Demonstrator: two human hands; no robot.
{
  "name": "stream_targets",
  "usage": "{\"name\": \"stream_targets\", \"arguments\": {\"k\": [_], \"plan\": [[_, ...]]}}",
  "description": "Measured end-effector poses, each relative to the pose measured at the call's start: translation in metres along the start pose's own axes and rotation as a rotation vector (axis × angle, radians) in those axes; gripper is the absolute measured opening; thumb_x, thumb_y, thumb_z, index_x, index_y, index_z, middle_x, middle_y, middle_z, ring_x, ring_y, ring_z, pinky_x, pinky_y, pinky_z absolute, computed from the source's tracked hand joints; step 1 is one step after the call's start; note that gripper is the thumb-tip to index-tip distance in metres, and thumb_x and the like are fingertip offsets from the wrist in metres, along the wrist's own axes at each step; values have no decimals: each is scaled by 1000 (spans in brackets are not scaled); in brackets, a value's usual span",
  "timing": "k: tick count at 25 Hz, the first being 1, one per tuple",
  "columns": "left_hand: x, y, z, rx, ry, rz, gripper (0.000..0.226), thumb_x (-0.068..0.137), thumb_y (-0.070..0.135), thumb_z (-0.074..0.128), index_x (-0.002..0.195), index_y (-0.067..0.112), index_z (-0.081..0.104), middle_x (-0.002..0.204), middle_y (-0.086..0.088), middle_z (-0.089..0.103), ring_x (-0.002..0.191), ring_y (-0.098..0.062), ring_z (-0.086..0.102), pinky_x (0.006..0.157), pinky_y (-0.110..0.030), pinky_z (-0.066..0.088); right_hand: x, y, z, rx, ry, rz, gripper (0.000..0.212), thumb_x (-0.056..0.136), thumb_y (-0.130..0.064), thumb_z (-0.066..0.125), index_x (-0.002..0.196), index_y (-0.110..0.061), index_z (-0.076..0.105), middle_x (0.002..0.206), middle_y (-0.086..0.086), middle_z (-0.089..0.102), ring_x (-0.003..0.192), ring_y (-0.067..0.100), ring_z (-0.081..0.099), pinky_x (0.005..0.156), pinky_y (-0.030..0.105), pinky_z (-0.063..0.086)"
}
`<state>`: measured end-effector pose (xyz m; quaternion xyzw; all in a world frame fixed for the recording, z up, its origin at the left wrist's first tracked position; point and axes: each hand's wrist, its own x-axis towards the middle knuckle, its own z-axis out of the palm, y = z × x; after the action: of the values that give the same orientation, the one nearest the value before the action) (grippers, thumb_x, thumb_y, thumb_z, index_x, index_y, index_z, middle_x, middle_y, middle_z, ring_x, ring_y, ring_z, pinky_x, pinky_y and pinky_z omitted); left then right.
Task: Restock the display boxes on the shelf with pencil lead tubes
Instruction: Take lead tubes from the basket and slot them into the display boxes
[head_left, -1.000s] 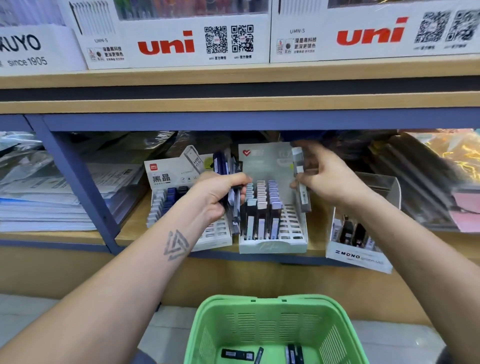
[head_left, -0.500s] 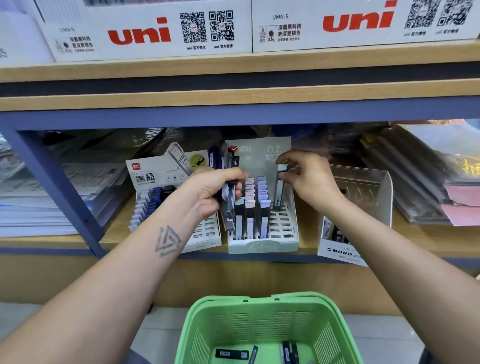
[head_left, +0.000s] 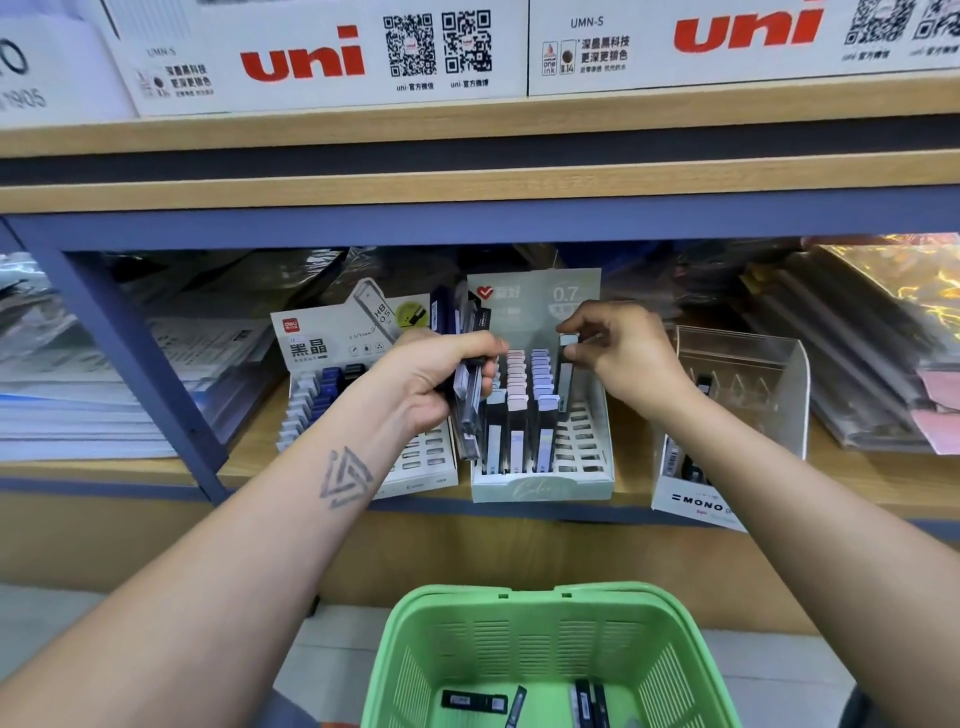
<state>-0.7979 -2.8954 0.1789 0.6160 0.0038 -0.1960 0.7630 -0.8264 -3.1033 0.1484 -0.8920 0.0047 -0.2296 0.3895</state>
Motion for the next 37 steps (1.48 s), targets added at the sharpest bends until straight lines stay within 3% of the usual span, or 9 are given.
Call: {"name": "stream_targets", "arguments": {"k": [3,8,14,19,22,25,27,31,37], "plan": [[-1,0,-1,13,-4,-6,14,76,-9,76,81,-4,64,61,-13,62,50,-16,56,47,-25,51,2,5,3,5,12,5,20,89,-7,74,101,-22,73,105,-2,70,96,15,65,90,35,55],[-4,-1,-1,24,-13,-21,15,77,-10,75,79,-2,62,57,-11,60,48,-15,55,45,-24,50,2,8,11,-154,-82,1,24,97,-8,63,116,-16,76,120,2,72,115,19,63,96,23,45],[-7,-1,-3,32,-30,-23,11,79,-10,74,79,-3,64,58,-10,60,50,-15,55,47,-24,50,-4,1,4,-367,-128,-33,44,93,-4,54,127,-26,70,133,1,66,122,26,60,101,39,51],[-11,-4,-7,-3,-131,-73,13,84,-10,67,74,-2,63,66,-13,59,55,-16,56,49,-24,51,-6,-14,2,-446,-161,-33,52,89,-1,55,134,-24,64,137,3,63,121,26,60,100,37,52],[-12,-5,-9,-26,-172,-105,16,85,-13,62,76,0,59,67,-14,58,53,-16,57,47,-24,51,-5,-38,0,-110,-71,-42,37,94,-7,59,128,-19,66,118,1,70,106,16,65,90,25,50],[-14,-7,-7,-47,-191,-137,13,86,-11,63,83,1,60,70,-13,58,50,-15,57,44,-23,49,-11,-63,0,356,-189,58,17,97,-20,66,110,-11,72,92,8,76,76,14,68,67,25,54],[-14,-7,-6,-72,-205,-146,12,88,-10,60,86,2,60,71,-12,57,49,-13,56,44,-22,48,-16,-67,5,411,-237,95,17,97,-20,68,109,-9,71,88,14,76,68,15,66,60,25,52],[-16,-2,-11,-102,-231,-142,12,89,-9,56,86,2,60,72,-11,57,52,-12,56,47,-21,50,-16,-71,9,500,-278,225,22,96,-15,68,116,-4,67,90,18,73,72,20,65,56,25,50],[-24,2,-16,-23,-309,-160,9,89,-8,55,92,-1,62,75,-15,62,63,-16,61,52,-21,54,-14,-72,11,664,-307,349,21,83,-4,79,101,-5,67,76,7,71,65,16,65,54,24,48]]}}
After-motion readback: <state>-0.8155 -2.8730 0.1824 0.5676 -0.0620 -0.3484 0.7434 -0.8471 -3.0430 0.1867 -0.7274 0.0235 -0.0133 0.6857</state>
